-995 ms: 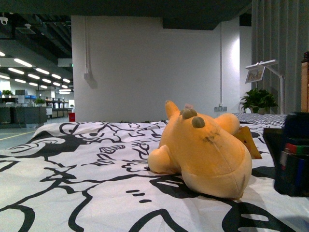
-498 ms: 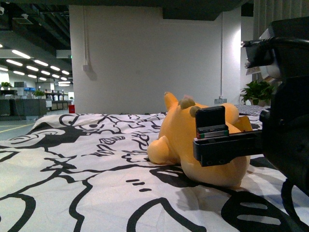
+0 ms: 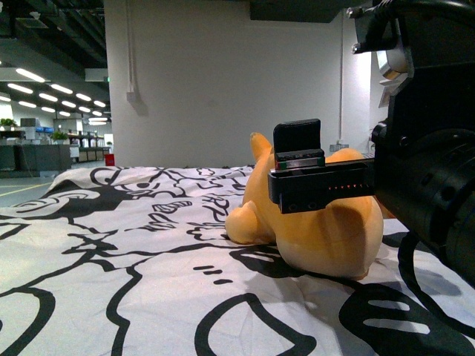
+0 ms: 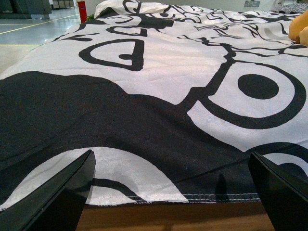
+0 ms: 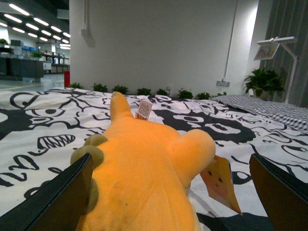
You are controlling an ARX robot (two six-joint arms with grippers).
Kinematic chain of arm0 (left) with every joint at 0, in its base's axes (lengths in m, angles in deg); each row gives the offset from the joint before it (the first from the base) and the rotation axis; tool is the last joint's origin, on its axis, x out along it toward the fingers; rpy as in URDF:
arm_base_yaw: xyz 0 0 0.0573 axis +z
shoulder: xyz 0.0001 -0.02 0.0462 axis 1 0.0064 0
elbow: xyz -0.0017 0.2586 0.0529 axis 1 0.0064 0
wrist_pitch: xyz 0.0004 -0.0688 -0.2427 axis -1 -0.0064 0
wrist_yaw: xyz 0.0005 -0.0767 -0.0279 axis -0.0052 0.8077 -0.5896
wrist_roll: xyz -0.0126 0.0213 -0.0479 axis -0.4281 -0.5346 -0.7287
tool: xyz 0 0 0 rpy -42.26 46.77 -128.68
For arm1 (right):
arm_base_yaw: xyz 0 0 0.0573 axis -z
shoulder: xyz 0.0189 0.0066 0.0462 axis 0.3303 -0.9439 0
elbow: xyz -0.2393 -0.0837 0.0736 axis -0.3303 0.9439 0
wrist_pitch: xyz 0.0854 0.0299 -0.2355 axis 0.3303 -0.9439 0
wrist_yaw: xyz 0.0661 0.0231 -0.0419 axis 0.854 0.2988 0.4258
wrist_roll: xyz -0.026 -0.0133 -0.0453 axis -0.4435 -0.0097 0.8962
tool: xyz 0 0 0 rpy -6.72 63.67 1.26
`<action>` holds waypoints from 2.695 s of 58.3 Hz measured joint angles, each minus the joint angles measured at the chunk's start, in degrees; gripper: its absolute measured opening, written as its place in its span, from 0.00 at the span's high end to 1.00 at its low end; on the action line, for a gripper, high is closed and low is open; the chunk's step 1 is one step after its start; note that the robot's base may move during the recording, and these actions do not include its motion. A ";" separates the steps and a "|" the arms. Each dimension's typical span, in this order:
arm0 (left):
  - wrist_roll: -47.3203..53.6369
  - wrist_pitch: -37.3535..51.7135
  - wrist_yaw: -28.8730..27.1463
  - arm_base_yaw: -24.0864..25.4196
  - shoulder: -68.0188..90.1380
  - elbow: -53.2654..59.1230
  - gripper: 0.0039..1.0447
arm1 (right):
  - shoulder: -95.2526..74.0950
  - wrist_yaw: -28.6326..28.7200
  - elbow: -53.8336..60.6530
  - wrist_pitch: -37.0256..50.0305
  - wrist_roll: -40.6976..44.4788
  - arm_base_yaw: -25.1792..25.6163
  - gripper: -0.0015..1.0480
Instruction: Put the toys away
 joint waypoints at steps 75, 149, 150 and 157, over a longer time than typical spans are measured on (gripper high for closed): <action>0.00 0.00 0.00 0.02 0.00 0.00 0.06 | -15.80 -10.08 -16.02 -4.76 23.61 -1.18 0.06; 0.00 0.00 0.00 0.00 0.00 0.00 0.06 | -5.97 7.50 -17.88 -27.26 1.20 4.87 0.93; 0.00 0.00 0.00 0.02 0.00 0.00 0.06 | -5.20 8.57 -17.88 -27.74 0.09 5.46 0.93; 0.00 0.00 0.00 0.00 0.00 0.00 0.06 | -0.83 15.52 -17.88 -30.38 -6.32 8.59 0.93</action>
